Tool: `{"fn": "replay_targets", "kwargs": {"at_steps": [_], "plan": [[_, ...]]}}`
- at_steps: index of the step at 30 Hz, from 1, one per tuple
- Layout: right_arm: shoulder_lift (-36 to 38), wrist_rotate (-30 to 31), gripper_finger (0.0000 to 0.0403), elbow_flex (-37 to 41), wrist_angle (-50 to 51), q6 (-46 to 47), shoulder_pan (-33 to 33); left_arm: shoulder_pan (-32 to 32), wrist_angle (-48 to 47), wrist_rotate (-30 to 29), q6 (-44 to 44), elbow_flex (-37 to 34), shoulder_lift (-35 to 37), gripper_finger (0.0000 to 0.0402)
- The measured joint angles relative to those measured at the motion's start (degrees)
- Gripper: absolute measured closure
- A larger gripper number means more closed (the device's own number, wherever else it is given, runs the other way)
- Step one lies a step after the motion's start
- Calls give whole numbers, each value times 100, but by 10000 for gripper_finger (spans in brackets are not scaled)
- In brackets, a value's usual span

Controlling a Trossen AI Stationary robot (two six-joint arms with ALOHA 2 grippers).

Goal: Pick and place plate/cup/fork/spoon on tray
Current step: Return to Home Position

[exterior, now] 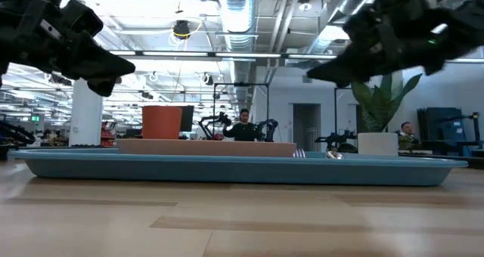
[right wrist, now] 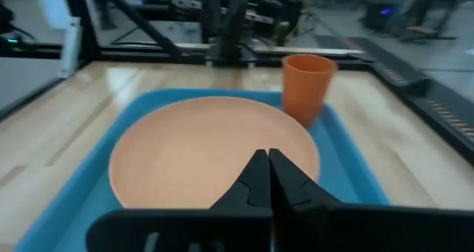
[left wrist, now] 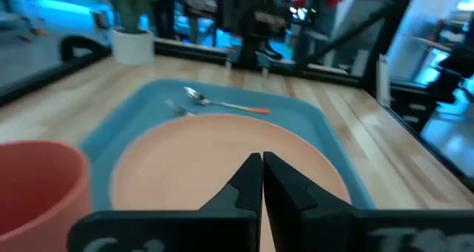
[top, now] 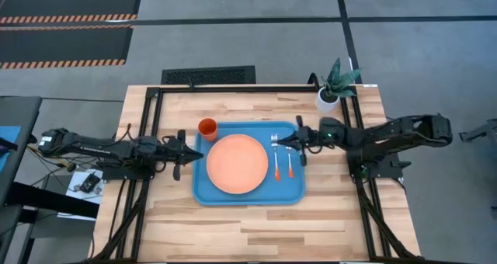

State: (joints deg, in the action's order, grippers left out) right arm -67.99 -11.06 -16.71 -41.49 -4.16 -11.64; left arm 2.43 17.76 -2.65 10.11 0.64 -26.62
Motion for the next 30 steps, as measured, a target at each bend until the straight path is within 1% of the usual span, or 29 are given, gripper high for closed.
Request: {"fn": "replay_targets", "kwargs": {"at_steps": [7,11,13,19,21,30], "plan": [[968,1216,401,1026,-466,146,350,-4,-764,-298,-99,-2,1000,401],[1696,1697,401,1516,-488,205,493,-4,-1288,-508,-5,-2,1573,401],[1992,1777,401,1625,-369,222,534,-4,-1484,-583,61,-4,1861,401],[3153,1813,401,1624,872,113,516,-4,-1480,-578,7,-7,2417,401],[3578,1681,401,1624,1348,166,470,-4,-1485,-576,-11,-7,2462,401],[5789,1716,401,1626,3259,167,334,-184,-1484,-616,-122,-11,2490,401]]}}
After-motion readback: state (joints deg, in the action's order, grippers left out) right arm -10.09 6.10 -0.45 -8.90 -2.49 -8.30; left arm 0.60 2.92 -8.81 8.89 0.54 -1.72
